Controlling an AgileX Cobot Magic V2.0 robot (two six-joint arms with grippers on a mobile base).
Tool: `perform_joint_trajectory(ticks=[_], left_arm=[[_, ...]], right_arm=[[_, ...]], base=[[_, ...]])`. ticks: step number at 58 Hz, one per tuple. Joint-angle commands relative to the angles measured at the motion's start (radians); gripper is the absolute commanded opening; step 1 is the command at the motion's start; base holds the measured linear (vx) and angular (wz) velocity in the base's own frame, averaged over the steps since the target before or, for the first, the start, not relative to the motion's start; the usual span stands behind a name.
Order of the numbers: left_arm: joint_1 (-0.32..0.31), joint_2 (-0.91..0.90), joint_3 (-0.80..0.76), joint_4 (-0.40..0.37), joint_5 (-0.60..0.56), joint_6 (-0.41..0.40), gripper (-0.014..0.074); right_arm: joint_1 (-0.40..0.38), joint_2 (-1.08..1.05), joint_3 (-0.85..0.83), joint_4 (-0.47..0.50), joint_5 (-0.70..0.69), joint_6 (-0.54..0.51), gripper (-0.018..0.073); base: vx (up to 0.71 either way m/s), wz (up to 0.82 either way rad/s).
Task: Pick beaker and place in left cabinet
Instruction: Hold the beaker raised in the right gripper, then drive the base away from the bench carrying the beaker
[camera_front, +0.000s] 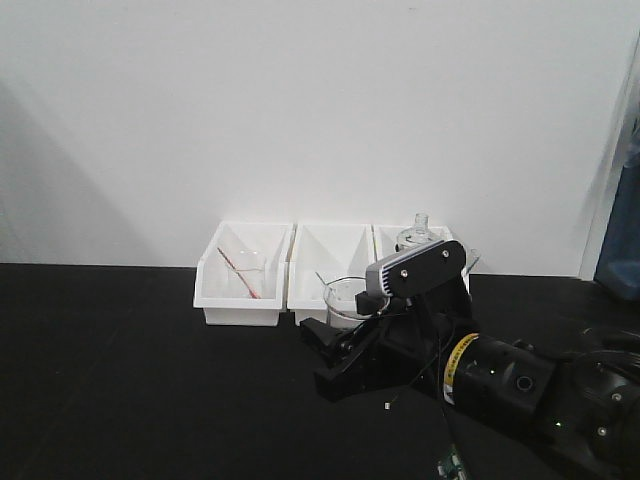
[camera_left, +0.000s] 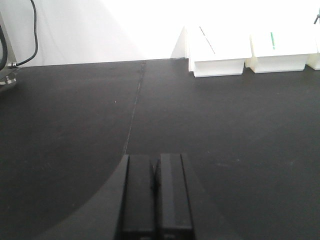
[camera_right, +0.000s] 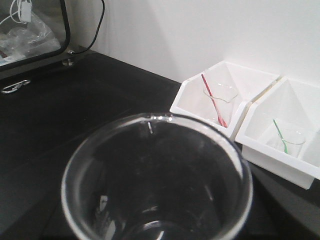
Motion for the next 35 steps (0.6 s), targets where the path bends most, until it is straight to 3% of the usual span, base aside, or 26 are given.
perform_joint_trajectory(ticks=[1,35], left_arm=[[-0.002,-0.019,-0.009,-0.005,-0.075,-0.003,0.0004],[-0.002,-0.019,-0.009,-0.005,-0.075,-0.003,0.0004]], right_arm=[[-0.001,-0.041,-0.029,0.014,-0.065,-0.001,0.0008],[-0.001,-0.030,-0.029,0.014,-0.068,-0.001,0.0008]], base=[[-0.10,-0.02],[-0.19,0.00]])
